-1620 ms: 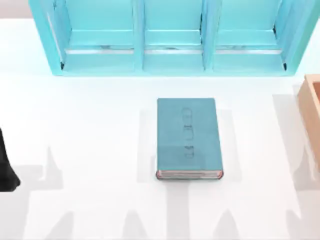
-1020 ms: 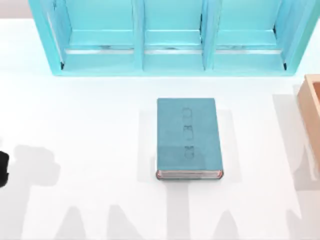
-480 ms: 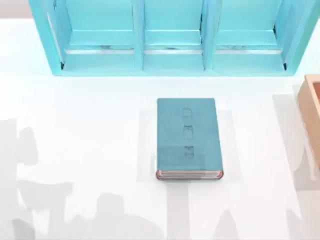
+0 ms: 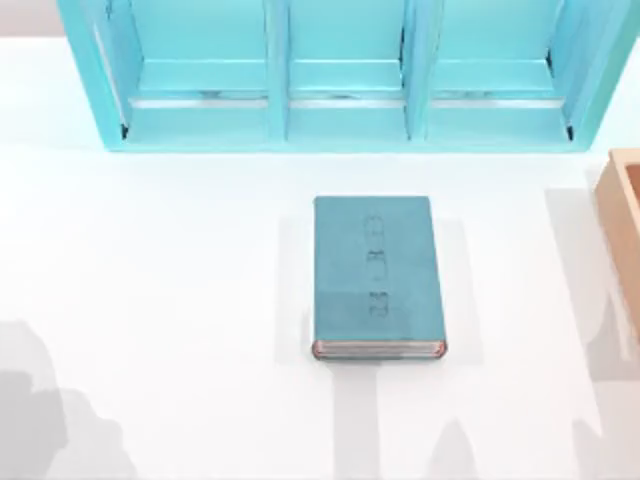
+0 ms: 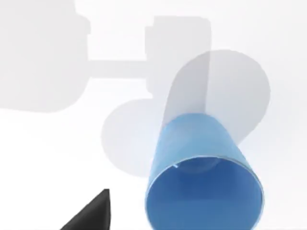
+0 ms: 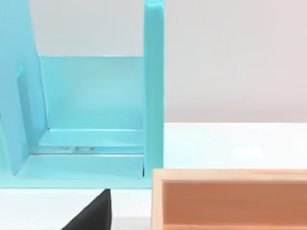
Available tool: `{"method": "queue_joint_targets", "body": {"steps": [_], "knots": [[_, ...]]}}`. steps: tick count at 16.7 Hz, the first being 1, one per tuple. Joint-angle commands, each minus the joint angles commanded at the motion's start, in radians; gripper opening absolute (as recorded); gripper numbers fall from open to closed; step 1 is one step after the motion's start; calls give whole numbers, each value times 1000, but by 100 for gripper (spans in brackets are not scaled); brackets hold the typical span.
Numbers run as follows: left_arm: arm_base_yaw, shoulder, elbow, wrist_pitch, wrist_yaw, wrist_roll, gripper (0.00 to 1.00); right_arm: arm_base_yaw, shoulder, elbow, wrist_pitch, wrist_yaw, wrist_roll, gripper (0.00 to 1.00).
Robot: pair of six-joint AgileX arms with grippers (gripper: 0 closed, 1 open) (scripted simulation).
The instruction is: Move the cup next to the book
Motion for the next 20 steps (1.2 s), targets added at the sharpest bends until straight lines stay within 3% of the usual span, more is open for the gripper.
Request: {"method": "queue_joint_targets", "body": {"steps": [6, 13, 20], "knots": [[163, 49, 111, -93, 15, 231, 100, 0, 0, 0, 0, 0, 0, 100], [166, 48, 110, -90, 16, 240, 100, 0, 0, 0, 0, 0, 0, 100], [171, 128, -66, 175, 16, 244, 100, 0, 0, 0, 0, 0, 0, 100]]}}
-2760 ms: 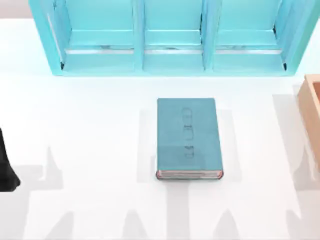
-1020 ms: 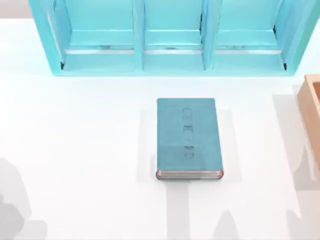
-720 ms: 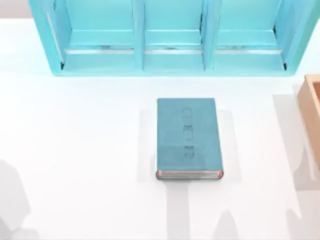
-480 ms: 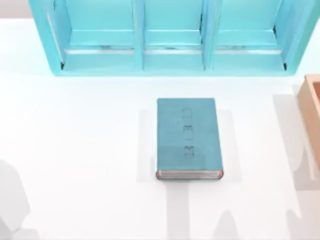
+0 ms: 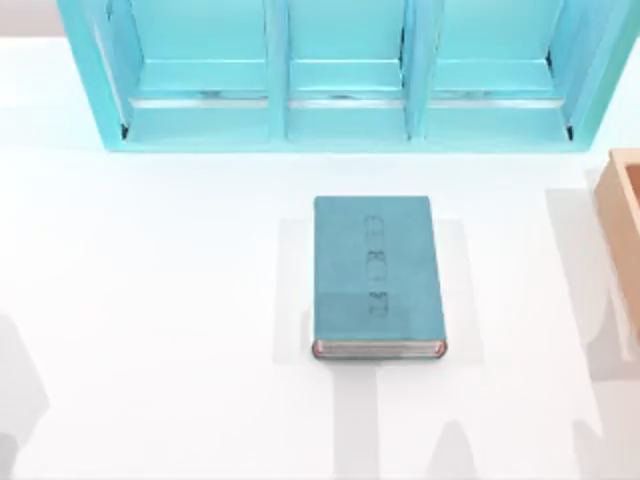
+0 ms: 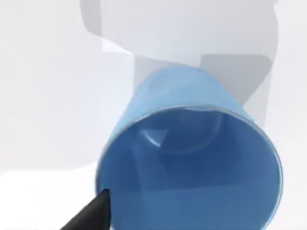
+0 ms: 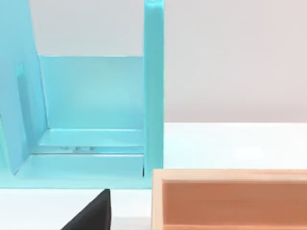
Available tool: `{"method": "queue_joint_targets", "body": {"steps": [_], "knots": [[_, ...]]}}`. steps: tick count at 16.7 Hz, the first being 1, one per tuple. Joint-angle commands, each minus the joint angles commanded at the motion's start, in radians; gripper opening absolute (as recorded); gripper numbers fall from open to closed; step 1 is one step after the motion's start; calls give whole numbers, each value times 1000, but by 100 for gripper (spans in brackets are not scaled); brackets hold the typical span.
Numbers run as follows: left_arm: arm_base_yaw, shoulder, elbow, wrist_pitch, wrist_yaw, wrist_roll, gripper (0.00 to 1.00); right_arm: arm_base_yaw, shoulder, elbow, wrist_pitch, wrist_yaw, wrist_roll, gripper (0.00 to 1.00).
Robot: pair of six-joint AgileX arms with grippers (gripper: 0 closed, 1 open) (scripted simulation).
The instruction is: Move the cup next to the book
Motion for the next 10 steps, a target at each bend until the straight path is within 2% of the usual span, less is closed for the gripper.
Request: {"method": "queue_joint_targets", "body": {"steps": [4, 8, 10], "knots": [[3, 46, -99, 136, 0, 4, 100, 0, 0, 0, 0, 0, 0, 100], [3, 49, -106, 144, 0, 4, 100, 0, 0, 0, 0, 0, 0, 100], [3, 49, -106, 144, 0, 4, 85, 0, 0, 0, 0, 0, 0, 100]]}}
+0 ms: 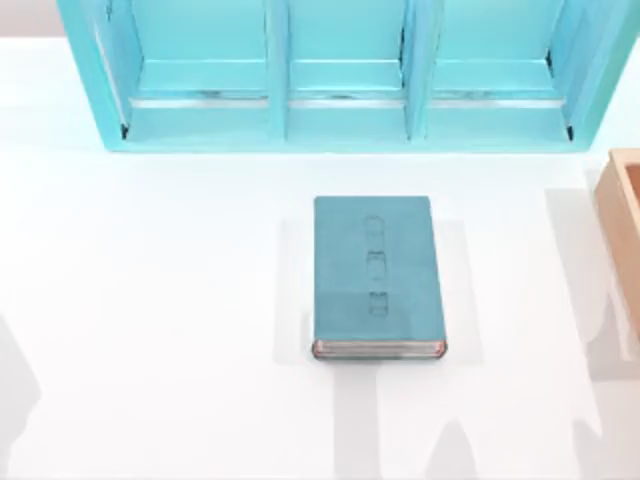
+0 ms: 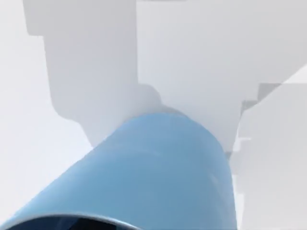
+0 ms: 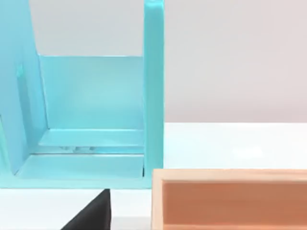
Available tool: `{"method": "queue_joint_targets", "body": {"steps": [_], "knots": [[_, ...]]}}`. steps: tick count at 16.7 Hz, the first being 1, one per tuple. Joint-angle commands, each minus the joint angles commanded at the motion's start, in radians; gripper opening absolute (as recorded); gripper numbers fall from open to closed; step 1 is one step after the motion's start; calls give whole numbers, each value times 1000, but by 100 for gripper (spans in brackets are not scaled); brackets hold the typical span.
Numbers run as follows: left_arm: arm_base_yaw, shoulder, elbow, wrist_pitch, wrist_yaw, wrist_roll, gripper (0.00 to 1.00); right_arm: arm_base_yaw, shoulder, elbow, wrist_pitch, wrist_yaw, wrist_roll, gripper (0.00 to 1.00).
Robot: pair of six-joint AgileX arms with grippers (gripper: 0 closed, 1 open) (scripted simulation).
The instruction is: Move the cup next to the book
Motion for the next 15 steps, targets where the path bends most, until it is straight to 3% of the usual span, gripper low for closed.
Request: {"method": "queue_joint_targets", "body": {"steps": [11, 15], "knots": [[0, 0, 0, 0, 0, 0, 2, 0, 0, 0, 0, 0, 0, 100], [0, 0, 0, 0, 0, 0, 0, 0, 0, 0, 0, 0, 0, 100]]}}
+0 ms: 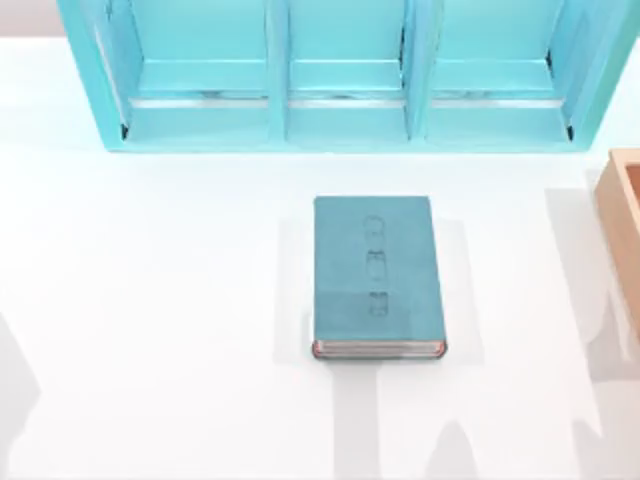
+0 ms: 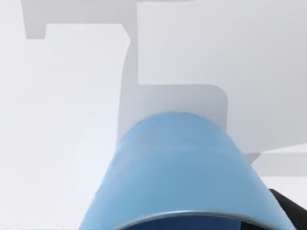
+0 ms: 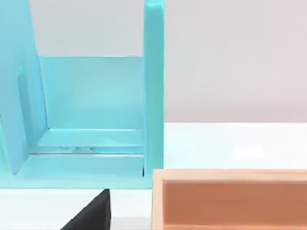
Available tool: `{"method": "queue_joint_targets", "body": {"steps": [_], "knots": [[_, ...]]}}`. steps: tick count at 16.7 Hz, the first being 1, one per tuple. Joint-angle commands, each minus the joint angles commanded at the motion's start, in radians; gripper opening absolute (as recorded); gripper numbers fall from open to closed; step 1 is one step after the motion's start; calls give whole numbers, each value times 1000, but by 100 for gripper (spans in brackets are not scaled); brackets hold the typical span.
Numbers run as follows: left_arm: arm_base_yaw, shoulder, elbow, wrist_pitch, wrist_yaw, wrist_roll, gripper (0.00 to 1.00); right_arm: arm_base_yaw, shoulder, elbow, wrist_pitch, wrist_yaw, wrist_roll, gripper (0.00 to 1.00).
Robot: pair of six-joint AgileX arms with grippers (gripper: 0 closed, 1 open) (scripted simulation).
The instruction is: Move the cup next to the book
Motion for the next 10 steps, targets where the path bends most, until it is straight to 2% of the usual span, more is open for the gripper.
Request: {"method": "queue_joint_targets", "body": {"steps": [6, 10], "knots": [[0, -3, 3, -4, 0, 2, 0, 0, 0, 0, 0, 0, 0, 100], [-1, -41, 64, -104, 0, 2, 0, 0, 0, 0, 0, 0, 0, 100]]}}
